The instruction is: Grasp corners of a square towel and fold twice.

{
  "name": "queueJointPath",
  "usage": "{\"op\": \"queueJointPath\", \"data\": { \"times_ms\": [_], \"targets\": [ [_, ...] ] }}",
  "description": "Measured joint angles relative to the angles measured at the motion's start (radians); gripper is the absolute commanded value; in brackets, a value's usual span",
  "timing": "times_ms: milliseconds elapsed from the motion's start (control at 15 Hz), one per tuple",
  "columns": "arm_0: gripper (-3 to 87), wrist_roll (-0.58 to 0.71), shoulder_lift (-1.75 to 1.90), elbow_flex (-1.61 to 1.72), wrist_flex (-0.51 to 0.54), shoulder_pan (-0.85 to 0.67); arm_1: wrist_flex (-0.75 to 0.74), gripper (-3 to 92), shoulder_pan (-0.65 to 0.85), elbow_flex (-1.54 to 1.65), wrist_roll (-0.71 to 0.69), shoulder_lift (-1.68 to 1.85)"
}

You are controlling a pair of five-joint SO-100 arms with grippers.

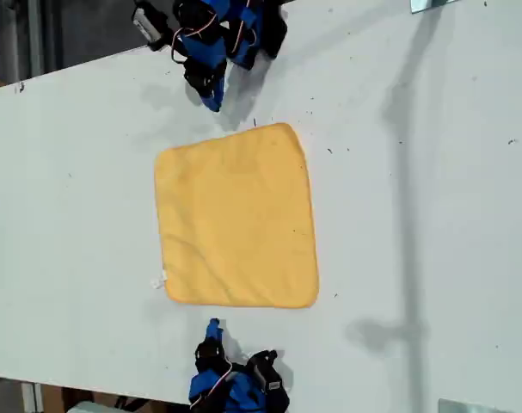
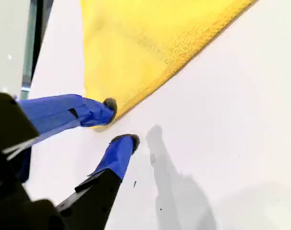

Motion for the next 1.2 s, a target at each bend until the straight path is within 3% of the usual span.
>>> {"op": "queueJointPath", "data": {
  "times_ms": [67,133,200,267,467,600,667,733,800,867,933,1067,1200],
  "targets": [
    [9.5,-0.014,0.0,0.0,0.0,0.014,0.0,0.0,-0.003,0.0,0.0,0.0],
    [8.5,-0.135,0.0,0.002,-0.003,0.126,0.002,0.0,-0.114,0.0,0.002,0.0],
    [-1.4,-0.344,0.0,0.002,-0.006,0.296,-0.002,0.0,-0.169,0.0,0.0,0.0],
    [-1.4,-0.488,0.0,0.002,-0.018,0.411,0.0,0.0,-0.241,0.0,0.0,0.0],
    [4.9,-0.525,0.0,0.002,-0.031,0.445,-0.002,4.5,-0.264,0.0,0.009,0.0],
    [8.0,-0.537,0.0,0.002,-0.031,0.428,-0.015,0.0,-0.279,0.0,0.021,0.0],
    [8.1,-0.537,0.0,0.002,-0.031,0.423,-0.017,4.6,-0.284,0.0,0.021,0.0],
    [8.0,-0.532,0.0,0.002,-0.038,0.422,-0.012,22.0,-0.282,0.0,0.015,0.0],
    [8.0,-0.515,0.0,0.002,-0.058,0.423,-0.005,29.6,-0.29,-0.008,-0.002,0.002],
    [7.8,-0.492,-0.005,0.002,-0.081,0.42,-0.005,29.2,-0.33,-0.025,-0.035,-0.011],
    [7.3,-0.457,-0.014,0.002,-0.101,0.405,-0.117,31.6,-0.341,-0.035,-0.141,-0.061],
    [7.0,-0.43,-0.126,-0.021,-0.155,0.391,-0.304,35.5,-0.414,-0.253,-0.293,-0.433],
    [6.2,-0.425,-0.351,-0.048,-0.261,0.394,-0.36,36.7,-0.555,-0.518,-0.341,-1.029]
  ]
}}
